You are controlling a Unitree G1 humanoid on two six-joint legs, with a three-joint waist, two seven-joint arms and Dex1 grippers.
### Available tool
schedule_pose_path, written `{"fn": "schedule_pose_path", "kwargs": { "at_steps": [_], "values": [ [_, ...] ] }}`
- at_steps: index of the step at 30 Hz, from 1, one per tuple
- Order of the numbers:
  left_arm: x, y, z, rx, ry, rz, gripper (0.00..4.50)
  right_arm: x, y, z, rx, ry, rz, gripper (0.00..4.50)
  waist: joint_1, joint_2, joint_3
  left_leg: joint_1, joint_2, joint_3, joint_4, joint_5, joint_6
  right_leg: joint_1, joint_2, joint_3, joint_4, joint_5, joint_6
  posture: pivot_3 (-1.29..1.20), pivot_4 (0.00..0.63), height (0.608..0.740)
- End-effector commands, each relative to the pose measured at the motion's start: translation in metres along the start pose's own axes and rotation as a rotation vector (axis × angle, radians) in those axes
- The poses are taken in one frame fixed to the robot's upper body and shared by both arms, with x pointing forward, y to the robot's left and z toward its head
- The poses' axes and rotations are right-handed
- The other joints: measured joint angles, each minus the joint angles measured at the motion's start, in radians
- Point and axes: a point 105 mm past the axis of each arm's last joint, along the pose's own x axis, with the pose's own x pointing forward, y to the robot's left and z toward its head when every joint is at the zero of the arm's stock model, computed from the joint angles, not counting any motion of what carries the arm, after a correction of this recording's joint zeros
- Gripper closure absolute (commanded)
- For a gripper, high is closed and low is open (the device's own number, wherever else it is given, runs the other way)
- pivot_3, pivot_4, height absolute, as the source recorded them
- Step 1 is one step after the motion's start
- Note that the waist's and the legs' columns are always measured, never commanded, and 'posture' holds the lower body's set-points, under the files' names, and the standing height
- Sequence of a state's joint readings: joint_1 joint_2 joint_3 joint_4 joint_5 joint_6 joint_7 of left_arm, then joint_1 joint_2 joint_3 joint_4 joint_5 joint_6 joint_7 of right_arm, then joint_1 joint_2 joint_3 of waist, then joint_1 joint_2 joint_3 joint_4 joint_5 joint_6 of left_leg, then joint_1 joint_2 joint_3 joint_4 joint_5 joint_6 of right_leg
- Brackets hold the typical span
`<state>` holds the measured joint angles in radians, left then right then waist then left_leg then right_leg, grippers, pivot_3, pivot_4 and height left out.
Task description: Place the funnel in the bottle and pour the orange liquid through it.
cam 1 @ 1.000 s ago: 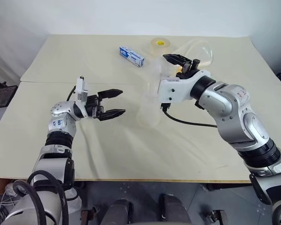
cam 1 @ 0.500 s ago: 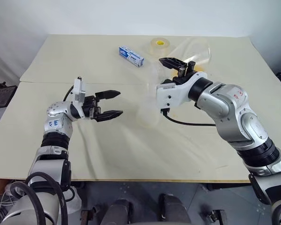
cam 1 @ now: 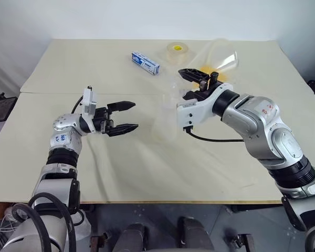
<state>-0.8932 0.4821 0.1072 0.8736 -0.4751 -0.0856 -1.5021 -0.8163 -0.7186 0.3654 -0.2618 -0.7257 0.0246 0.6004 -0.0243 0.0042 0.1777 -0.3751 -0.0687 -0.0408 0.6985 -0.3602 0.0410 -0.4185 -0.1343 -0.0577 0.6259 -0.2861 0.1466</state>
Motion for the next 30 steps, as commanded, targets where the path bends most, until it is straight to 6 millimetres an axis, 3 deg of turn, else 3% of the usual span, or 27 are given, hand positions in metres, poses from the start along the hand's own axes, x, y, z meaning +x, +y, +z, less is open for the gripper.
{"fn": "schedule_pose_path", "kwargs": {
  "at_steps": [1,30],
  "values": [
    [-0.001,-0.012,0.008,0.032,-0.014,-0.12,0.0,-0.007,-0.018,-0.008,-0.042,0.028,-0.061,2.08,-0.003,0.0,0.0,0.0,0.0,0.0,0.0,0.0,0.0,0.0,0.0,0.0,0.0,0.0,0.0,0.0,0.15,0.74],
    [-0.002,-0.013,0.009,0.03,-0.017,-0.119,0.0,0.005,-0.022,-0.002,-0.171,-0.03,-0.069,2.08,-0.004,0.0,0.0,0.0,0.0,0.0,0.0,0.0,0.0,0.0,0.0,0.0,0.0,0.0,0.0,0.0,0.15,0.74]
  ]
}}
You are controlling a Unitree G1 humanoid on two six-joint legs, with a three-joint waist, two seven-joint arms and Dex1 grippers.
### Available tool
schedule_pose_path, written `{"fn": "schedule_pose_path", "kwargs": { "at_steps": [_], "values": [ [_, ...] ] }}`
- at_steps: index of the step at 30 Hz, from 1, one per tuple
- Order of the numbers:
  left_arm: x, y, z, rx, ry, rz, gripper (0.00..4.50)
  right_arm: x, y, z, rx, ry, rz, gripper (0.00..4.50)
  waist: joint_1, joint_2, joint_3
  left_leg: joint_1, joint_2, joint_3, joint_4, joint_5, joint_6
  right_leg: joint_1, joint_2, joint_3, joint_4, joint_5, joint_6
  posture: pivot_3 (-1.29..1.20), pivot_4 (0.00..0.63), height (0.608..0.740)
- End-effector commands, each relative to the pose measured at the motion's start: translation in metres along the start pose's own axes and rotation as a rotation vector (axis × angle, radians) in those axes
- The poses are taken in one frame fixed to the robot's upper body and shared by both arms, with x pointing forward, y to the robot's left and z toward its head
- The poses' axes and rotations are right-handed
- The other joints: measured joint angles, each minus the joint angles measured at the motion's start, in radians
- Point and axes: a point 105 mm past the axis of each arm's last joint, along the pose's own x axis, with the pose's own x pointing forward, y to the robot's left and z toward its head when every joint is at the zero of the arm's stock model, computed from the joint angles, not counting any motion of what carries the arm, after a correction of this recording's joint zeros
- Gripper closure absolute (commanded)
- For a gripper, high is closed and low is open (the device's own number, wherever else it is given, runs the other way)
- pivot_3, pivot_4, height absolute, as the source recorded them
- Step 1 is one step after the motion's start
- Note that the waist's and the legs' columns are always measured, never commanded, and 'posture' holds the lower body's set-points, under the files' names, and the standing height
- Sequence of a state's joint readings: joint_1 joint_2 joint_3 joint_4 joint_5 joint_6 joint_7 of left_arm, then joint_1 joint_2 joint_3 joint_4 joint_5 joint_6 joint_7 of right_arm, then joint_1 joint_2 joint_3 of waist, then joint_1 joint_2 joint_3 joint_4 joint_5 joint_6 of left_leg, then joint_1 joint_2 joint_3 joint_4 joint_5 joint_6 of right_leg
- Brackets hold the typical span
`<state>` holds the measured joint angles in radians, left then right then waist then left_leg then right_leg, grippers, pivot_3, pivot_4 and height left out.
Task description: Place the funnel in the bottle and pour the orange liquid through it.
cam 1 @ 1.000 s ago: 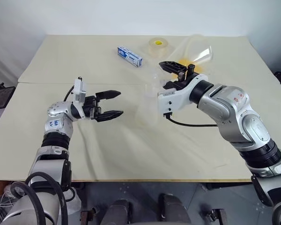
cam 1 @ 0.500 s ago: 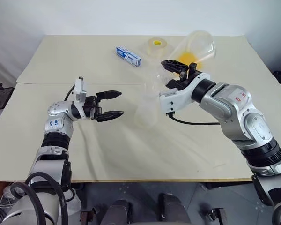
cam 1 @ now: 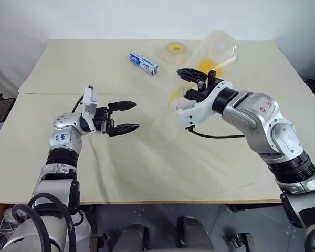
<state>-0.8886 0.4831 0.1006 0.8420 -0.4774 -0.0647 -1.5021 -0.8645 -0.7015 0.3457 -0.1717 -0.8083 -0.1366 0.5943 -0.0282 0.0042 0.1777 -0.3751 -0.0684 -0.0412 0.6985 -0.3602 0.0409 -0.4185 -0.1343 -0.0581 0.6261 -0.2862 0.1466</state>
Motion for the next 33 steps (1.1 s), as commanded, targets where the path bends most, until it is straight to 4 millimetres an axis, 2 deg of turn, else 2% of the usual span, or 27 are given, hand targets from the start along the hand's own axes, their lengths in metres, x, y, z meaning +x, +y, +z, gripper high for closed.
{"fn": "schedule_pose_path", "kwargs": {
  "at_steps": [1,33],
  "values": [
    [-0.0039,-0.0111,0.0068,0.03,-0.021,-0.102,0.0,-0.0022,-0.0186,-0.0034,-0.045,0.007,-0.069,2.08,0.0,0.0,0.0,0.0,0.0,0.0,0.0,0.0,0.0,0.0,0.0,0.0,0.0,0.0,0.0,0.0,0.15,0.74],
    [-0.0013,-0.0108,0.004,0.026,-0.028,-0.1,0.0,-0.0015,-0.0183,-0.009,-0.149,-0.026,-0.053,2.08,-0.001,0.0,0.0,0.0,0.0,0.0,0.0,0.0,0.0,0.0,0.0,0.0,0.0,0.0,0.0,0.0,0.15,0.74]
  ]
}}
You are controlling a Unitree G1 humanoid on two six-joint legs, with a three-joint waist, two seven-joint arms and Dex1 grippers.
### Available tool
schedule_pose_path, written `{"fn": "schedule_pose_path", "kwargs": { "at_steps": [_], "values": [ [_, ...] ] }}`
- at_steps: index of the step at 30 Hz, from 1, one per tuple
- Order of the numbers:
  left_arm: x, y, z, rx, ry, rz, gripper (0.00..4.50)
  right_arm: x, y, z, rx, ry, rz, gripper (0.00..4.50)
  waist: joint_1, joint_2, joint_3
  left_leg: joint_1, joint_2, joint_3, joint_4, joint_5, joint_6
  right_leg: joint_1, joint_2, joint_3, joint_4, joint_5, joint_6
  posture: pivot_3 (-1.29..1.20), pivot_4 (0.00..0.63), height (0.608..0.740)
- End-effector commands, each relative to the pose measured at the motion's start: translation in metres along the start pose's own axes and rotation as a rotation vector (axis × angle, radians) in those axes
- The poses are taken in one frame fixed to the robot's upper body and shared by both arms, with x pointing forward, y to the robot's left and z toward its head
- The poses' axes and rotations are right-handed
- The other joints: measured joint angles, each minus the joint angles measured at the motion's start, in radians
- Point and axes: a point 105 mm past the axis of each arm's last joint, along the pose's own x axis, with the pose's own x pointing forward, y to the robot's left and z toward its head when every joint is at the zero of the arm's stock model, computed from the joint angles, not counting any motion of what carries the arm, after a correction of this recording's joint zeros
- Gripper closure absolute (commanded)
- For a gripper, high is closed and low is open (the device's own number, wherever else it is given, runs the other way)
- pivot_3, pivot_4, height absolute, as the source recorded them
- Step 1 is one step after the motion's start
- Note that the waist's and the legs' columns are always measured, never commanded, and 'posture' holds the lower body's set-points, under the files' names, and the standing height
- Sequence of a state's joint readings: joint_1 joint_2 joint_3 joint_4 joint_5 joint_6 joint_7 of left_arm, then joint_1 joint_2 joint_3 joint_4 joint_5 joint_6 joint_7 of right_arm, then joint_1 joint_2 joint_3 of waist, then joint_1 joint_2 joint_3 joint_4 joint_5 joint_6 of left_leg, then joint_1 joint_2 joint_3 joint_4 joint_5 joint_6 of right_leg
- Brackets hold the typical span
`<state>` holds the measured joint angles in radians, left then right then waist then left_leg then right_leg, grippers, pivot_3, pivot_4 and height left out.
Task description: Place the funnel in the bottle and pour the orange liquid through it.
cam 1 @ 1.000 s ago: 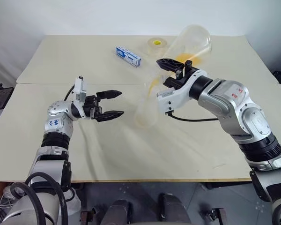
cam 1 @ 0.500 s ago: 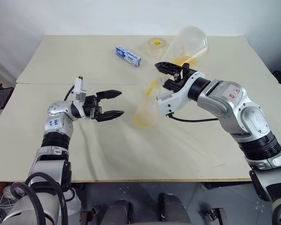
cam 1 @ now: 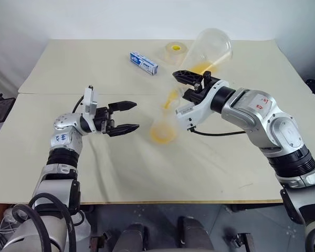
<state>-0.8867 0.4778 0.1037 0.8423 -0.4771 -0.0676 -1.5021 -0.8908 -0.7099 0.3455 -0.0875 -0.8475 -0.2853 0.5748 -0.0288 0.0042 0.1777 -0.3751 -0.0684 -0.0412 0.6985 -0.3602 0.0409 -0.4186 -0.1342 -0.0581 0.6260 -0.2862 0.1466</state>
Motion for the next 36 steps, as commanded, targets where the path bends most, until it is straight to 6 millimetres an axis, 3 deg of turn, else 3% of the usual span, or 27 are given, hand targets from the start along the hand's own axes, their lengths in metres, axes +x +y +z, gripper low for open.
{"fn": "schedule_pose_path", "kwargs": {
  "at_steps": [1,36],
  "values": [
    [-0.002,-0.0103,0.0048,0.025,-0.023,-0.1,0.0,-0.0069,-0.025,-0.0114,-0.061,0.033,-0.083,2.08,0.0,0.0,0.0,0.0,0.0,0.0,0.0,0.0,0.0,0.0,0.0,0.0,0.0,0.0,0.0,0.0,0.15,0.74],
    [-0.0026,-0.0106,0.0068,0.028,-0.043,-0.093,0.0,-0.0046,-0.0298,-0.0059,-0.178,-0.03,-0.11,2.08,0.0,0.0,0.0,0.0,0.0,0.0,0.0,0.0,0.0,0.0,0.0,0.0,0.0,0.0,0.0,0.0,0.15,0.74]
  ]
}}
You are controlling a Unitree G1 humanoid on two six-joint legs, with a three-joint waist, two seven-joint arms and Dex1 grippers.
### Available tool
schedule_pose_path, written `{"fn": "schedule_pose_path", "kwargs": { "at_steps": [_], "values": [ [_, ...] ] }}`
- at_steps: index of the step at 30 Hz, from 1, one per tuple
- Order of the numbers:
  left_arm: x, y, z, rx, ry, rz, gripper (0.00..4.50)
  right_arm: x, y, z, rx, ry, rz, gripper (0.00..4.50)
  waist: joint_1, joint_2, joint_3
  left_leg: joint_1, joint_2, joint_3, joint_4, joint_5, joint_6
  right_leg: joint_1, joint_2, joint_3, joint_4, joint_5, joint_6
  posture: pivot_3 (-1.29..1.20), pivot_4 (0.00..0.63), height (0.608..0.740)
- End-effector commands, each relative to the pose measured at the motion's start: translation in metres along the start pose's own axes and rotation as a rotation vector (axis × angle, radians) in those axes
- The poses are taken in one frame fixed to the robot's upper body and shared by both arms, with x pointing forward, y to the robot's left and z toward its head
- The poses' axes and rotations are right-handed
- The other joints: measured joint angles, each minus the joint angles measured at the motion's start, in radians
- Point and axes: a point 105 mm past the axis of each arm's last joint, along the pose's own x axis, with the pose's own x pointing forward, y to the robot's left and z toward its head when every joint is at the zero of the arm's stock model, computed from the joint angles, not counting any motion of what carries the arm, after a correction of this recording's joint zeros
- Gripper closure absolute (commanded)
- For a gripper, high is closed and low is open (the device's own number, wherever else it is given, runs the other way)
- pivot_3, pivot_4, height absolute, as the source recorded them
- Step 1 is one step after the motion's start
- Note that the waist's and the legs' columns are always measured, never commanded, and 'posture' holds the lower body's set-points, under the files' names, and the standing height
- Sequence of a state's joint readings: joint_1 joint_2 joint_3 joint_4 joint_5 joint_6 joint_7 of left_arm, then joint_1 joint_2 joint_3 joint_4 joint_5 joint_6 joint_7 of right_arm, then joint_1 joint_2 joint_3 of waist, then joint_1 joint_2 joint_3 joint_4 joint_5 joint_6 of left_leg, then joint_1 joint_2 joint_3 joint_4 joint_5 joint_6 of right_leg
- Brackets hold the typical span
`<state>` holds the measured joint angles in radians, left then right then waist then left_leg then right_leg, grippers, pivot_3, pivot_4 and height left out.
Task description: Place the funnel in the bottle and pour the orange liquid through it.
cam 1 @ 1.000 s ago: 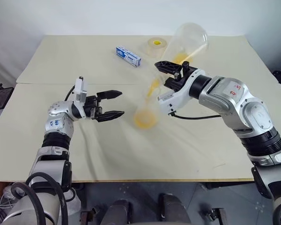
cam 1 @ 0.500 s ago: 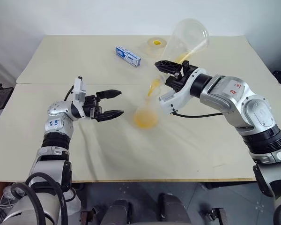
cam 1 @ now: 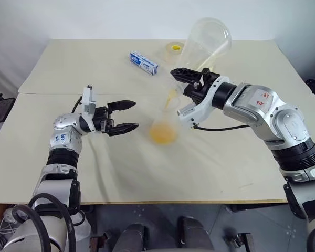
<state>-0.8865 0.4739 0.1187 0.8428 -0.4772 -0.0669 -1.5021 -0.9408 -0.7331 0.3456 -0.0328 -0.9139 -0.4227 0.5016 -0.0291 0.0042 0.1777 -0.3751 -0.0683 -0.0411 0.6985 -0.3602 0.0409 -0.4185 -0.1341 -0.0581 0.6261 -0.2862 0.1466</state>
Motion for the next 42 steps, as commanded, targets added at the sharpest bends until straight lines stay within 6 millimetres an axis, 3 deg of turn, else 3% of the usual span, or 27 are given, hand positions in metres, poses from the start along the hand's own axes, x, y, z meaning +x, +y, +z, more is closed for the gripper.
{"fn": "schedule_pose_path", "kwargs": {
  "at_steps": [1,19,27,36,40,42],
  "values": [
    [-0.002,-0.011,0.006,0.025,-0.031,-0.101,0.0,-0.005,-0.022,-0.008,-0.043,0.017,-0.074,2.08,0.0,0.0,0.0,0.0,0.0,0.0,0.0,0.0,0.0,0.0,0.0,0.0,0.0,0.0,0.0,0.0,0.15,0.74],
    [0.0,-0.01,0.006,0.022,-0.036,-0.097,0.0,-0.006,-0.024,-0.01,-0.069,0.005,-0.089,2.08,0.0,0.0,0.0,0.0,0.0,0.0,0.0,0.0,0.0,0.0,0.0,0.0,0.0,0.0,0.0,0.0,0.15,0.74],
    [0.0,-0.01,0.004,0.02,-0.03,-0.094,0.0,-0.008,-0.024,-0.009,0.025,0.028,-0.099,2.08,0.0,0.0,0.0,0.0,0.0,0.0,0.0,0.0,0.0,0.0,0.0,0.0,0.0,0.0,0.0,0.0,0.15,0.74],
    [0.003,-0.008,0.003,0.021,-0.022,-0.087,0.0,-0.022,-0.033,-0.014,0.544,0.093,-0.159,2.08,0.0,0.0,0.0,0.0,0.001,-0.001,0.001,0.0,0.0,0.0,0.0,-0.001,0.001,0.0,0.0,0.0,0.15,0.74],
    [0.004,-0.007,0.004,0.019,-0.018,-0.086,0.0,-0.032,-0.036,-0.03,0.858,0.153,-0.215,2.08,0.002,0.0,0.0,0.0,0.001,-0.001,0.001,0.0,0.0,0.0,0.0,-0.002,0.001,0.0,0.0,0.0,0.15,0.74],
    [0.005,-0.006,0.004,0.014,-0.008,-0.08,0.0,-0.04,-0.034,-0.048,1.095,0.206,-0.279,2.08,0.003,0.0,0.0,0.0,0.0,-0.002,0.001,0.0,0.0,0.001,0.0,-0.002,0.001,0.0,0.0,0.0,0.15,0.74]
  ]
}}
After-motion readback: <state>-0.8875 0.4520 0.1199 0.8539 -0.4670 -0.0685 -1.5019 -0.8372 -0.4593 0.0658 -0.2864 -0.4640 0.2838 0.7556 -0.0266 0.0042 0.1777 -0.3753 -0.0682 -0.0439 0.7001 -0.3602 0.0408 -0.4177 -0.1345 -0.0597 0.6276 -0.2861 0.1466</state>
